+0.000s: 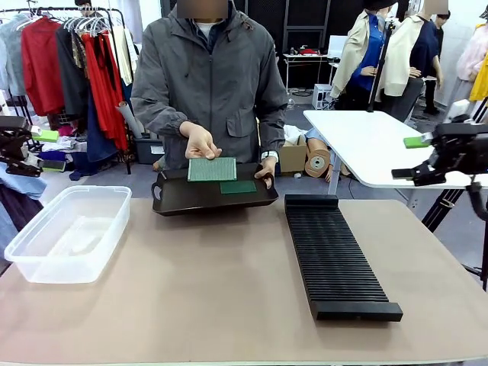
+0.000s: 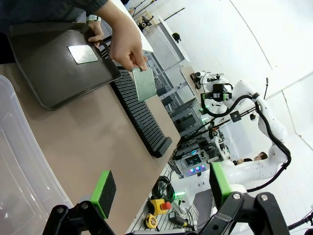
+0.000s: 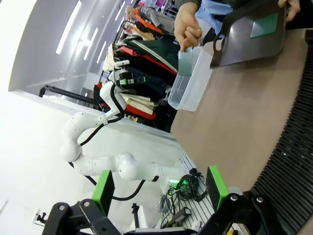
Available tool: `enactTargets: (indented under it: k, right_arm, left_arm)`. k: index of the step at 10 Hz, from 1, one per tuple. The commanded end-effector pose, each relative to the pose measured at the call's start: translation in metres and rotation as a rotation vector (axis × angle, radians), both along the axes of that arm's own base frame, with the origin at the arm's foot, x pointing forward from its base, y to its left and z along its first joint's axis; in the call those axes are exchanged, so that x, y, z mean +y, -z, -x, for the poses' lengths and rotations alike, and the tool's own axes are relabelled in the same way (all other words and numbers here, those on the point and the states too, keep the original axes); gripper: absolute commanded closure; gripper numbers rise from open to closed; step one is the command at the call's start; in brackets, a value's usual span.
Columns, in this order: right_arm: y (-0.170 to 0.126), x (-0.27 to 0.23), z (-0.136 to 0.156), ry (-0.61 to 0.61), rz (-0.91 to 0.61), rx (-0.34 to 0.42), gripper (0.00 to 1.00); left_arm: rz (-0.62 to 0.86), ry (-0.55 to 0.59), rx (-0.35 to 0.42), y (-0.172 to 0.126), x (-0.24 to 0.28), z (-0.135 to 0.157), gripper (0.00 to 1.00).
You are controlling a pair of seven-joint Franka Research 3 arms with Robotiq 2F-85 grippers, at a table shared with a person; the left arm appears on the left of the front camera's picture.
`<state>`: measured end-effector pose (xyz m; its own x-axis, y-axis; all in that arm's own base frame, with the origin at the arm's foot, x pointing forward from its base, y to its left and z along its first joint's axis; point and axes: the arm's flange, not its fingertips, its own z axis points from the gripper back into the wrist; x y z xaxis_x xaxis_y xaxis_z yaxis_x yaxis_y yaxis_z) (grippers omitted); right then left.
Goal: Sort PCBs into racks and boxes based on the side picked up.
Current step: Pick up the Blank PCB handed by the Human.
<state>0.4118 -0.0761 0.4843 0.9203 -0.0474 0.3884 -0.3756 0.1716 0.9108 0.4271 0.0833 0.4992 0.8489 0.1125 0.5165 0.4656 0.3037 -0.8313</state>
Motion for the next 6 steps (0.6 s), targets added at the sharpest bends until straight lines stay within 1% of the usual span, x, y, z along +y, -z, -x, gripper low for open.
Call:
enactTargets:
  k: [1, 2, 3, 6]
  right_arm:
    - [0.012, 0.016, -0.031, -0.038, -0.020, -0.021, 0.00]
    - [0.019, 0.023, -0.040, -0.057, -0.033, -0.032, 0.00]
    - [0.027, 0.030, -0.050, -0.067, -0.020, -0.017, 0.00]
    - [0.047, 0.047, -0.080, -0.089, -0.051, 0.005, 0.00]
  left_arm:
    - [0.010, -0.003, 0.007, -0.002, 0.000, 0.001, 0.00]
    - [0.010, -0.003, 0.007, -0.002, 0.000, 0.001, 0.00]
    - [0.010, -0.003, 0.007, -0.002, 0.000, 0.001, 0.00]
    - [0.010, -0.003, 0.007, -0.002, 0.000, 0.001, 0.00]
